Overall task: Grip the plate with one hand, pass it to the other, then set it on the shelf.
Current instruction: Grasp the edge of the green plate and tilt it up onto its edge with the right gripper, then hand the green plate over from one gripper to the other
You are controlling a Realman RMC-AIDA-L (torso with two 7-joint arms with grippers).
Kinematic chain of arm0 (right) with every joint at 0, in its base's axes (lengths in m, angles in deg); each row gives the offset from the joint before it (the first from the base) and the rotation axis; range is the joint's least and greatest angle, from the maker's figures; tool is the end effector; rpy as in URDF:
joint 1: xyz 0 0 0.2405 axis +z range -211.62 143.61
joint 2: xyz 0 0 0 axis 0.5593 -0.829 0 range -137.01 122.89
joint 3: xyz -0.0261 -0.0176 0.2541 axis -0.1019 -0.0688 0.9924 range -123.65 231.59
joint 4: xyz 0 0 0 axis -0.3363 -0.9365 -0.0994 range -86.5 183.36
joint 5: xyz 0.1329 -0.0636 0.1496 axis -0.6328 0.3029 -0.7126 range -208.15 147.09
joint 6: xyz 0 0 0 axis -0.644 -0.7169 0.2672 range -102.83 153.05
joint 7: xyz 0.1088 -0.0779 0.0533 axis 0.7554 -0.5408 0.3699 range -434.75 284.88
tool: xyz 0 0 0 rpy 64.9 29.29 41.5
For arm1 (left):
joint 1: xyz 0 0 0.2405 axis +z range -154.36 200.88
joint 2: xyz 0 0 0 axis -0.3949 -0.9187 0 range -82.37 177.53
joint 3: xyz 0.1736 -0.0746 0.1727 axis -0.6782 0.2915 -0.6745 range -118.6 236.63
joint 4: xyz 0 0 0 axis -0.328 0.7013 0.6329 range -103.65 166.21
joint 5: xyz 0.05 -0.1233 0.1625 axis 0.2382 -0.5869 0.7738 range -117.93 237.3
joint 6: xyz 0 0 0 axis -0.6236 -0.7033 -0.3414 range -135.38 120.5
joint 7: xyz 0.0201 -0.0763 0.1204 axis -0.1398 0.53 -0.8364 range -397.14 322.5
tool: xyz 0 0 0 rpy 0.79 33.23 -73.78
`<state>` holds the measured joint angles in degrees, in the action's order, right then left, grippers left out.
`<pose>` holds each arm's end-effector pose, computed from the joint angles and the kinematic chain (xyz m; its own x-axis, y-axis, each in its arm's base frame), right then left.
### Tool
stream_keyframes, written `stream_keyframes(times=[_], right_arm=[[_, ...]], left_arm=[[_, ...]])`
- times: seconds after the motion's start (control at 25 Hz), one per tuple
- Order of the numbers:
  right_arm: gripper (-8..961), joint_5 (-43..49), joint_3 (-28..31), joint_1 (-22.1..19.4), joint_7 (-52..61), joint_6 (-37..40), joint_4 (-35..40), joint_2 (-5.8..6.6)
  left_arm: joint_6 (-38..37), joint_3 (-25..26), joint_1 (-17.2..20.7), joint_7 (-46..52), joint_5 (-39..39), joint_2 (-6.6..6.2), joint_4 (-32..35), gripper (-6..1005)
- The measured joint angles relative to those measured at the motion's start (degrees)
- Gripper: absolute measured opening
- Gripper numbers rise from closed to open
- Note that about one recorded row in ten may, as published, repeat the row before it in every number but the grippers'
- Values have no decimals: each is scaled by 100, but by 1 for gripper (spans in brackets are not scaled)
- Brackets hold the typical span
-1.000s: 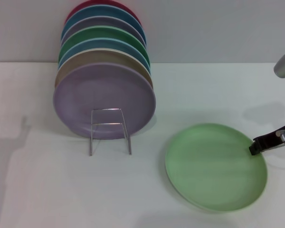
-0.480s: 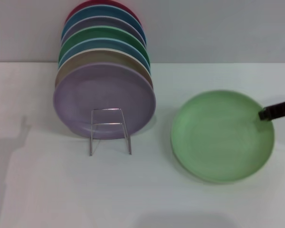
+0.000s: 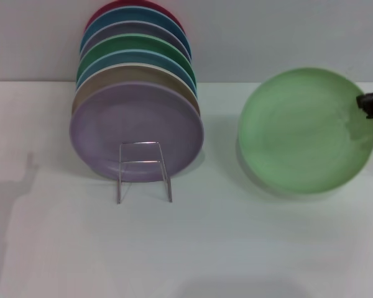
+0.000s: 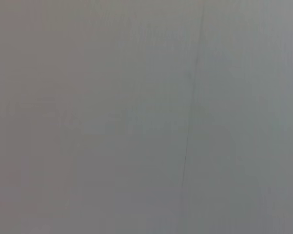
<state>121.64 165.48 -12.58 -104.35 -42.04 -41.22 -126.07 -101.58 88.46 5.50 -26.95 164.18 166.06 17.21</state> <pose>0.2248 0.3776 0.0933 0.7197 -0.6321 -0.2873 -0.5934 -0.3452 -0.7271 -0.3177 0.2719 0.0264 0.5248 -0.4091 0.7465 0.8063 -0.0422 -0.5900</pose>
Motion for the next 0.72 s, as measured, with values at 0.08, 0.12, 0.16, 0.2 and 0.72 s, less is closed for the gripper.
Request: stream_keyframes(times=[0.08,0.12,0.16,0.2,0.72], right_arm=[[19,17,-204,-169,-75,335,-142,0],[19,21,-297,-245,-117,519,-194,0],[19,21,-379,-306,-151,665,-235,0],[19,21,-468,-370,-182,880,-264,0],[19,106,-1195,-687,-579,2637,151,-17]], left_arm=[[-4,0,0,0,0,0,0,859],[-5,0,1,0,0,0,0,859],[-7,0,-1,0,0,0,0,859],[-8,0,-5,0,0,0,0,859],[-24,0,-24,-1,0,0,0,859]])
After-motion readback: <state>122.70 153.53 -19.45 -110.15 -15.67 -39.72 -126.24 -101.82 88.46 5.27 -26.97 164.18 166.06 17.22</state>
